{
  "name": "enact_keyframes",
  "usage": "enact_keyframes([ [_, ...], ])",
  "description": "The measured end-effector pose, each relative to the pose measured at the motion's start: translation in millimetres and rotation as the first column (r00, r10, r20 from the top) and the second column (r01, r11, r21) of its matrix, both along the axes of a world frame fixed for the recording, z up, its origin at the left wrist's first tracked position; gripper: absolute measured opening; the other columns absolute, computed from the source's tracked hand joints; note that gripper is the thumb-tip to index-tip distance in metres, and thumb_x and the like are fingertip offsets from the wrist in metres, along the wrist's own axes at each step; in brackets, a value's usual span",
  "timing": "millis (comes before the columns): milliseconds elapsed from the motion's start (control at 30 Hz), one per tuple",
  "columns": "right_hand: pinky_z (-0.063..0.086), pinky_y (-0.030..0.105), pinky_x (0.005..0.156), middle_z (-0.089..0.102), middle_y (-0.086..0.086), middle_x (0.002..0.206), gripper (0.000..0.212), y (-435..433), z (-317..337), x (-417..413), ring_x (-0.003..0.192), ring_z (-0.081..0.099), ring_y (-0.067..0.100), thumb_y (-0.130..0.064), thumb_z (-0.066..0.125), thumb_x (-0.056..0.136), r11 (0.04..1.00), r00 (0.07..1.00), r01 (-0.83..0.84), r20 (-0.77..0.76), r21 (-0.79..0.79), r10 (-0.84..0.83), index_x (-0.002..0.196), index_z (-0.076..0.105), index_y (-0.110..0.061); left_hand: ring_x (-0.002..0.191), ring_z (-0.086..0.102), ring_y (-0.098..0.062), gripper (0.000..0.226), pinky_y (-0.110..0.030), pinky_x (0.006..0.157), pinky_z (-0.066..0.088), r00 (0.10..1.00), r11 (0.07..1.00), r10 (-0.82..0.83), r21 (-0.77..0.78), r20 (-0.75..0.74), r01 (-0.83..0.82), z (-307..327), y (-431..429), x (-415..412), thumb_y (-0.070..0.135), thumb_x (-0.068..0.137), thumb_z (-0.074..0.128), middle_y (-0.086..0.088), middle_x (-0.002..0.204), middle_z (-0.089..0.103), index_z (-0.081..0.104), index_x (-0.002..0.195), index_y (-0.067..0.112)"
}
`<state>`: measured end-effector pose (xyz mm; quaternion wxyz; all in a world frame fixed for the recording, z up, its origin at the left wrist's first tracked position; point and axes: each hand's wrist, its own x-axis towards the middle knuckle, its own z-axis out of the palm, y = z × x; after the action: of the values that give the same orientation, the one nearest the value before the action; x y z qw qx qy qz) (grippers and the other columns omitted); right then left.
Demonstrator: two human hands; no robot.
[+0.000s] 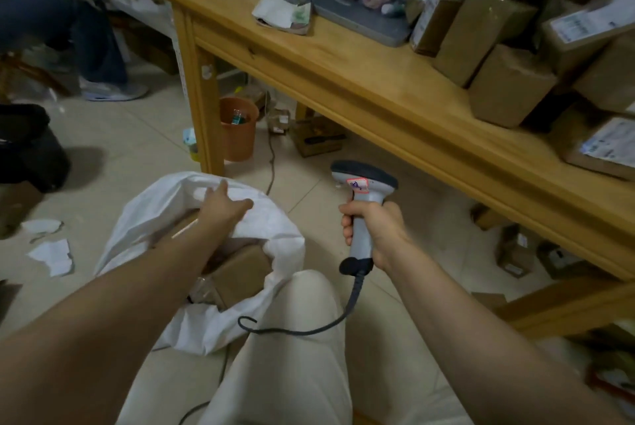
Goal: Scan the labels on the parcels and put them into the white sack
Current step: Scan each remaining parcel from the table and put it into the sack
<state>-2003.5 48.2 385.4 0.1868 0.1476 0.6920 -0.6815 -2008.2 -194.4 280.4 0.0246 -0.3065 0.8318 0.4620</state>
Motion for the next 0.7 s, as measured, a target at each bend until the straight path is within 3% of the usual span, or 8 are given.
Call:
enact_keyframes([
  [33, 0.041, 0.023, 0.039, 0.055, 0.007, 0.048, 0.015, 7, 2, 0, 0.036, 0.047, 0.016, 0.005, 0.063, 0.08, 0.999, 0.999, 0.043, -0.009, -0.012, -0.043, 0.073, 0.054, -0.005, 0.135, 0.038, -0.035, 0.079, -0.047, 0.109, 0.036, 0.992, 0.98, -0.117, -0.165, -0.047, 0.108, 12, 17, -3, 0.032, 0.086, 0.067, -0.017, 0.152, 0.032, 0.026, 0.151, 0.014],
  [100, 0.04, 0.024, 0.039, 0.054, 0.007, 0.046, 0.017, 26, 7, 2, 0.036, 0.047, 0.016, 0.006, 0.061, 0.081, 0.991, 0.991, 0.129, -0.036, -0.029, -0.13, 0.072, 0.053, -0.005, 0.141, 0.03, -0.028, 0.076, -0.046, 0.113, 0.028, 0.921, 0.856, -0.369, -0.433, -0.128, 0.283, 34, 57, -10, 0.036, 0.086, 0.064, -0.009, 0.156, 0.027, 0.029, 0.15, 0.016],
  [300, 0.043, 0.026, 0.042, 0.055, 0.006, 0.047, 0.018, 111, 39, 14, 0.04, 0.05, 0.017, 0.005, 0.062, 0.081, 0.897, 0.891, 0.426, -0.114, -0.12, -0.439, 0.068, 0.054, -0.005, 0.145, 0.021, -0.015, 0.074, -0.036, 0.118, 0.008, 0.563, 0.456, -0.81, -0.782, -0.166, 0.425, 101, 181, -34, 0.037, 0.088, 0.061, 0.002, 0.156, 0.031, 0.027, 0.151, 0.02],
  [400, 0.045, 0.027, 0.043, 0.056, 0.006, 0.046, 0.018, 165, 58, 25, 0.039, 0.053, 0.017, 0.005, 0.063, 0.081, 0.808, 0.801, 0.557, -0.134, -0.192, -0.584, 0.069, 0.052, -0.004, 0.144, 0.024, -0.015, 0.071, -0.033, 0.117, 0.011, 0.405, 0.33, -0.902, -0.847, -0.152, 0.417, 137, 249, -44, 0.034, 0.088, 0.061, 0.0, 0.154, 0.033, 0.029, 0.15, 0.019],
  [600, 0.051, 0.027, 0.044, 0.06, 0.005, 0.047, 0.017, 284, 97, 45, 0.041, 0.058, 0.017, -0.001, 0.065, 0.083, 0.654, 0.646, 0.693, -0.14, -0.304, -0.75, 0.069, 0.057, -0.004, 0.138, 0.034, -0.02, 0.058, -0.034, 0.111, 0.028, 0.108, 0.248, -0.969, -0.856, -0.223, 0.454, 200, 405, -56, 0.02, 0.092, 0.057, -0.003, 0.149, 0.041, 0.038, 0.146, 0.016],
  [700, 0.052, 0.027, 0.044, 0.06, 0.005, 0.047, 0.015, 340, 110, 50, 0.04, 0.058, 0.016, -0.003, 0.065, 0.085, 0.583, 0.577, 0.738, -0.132, -0.339, -0.806, 0.071, 0.057, -0.002, 0.137, 0.035, -0.02, 0.054, -0.03, 0.109, 0.027, 0.033, 0.204, -0.976, -0.852, -0.215, 0.481, 224, 478, -69, 0.016, 0.094, 0.053, -0.004, 0.148, 0.042, 0.038, 0.146, 0.015],
])
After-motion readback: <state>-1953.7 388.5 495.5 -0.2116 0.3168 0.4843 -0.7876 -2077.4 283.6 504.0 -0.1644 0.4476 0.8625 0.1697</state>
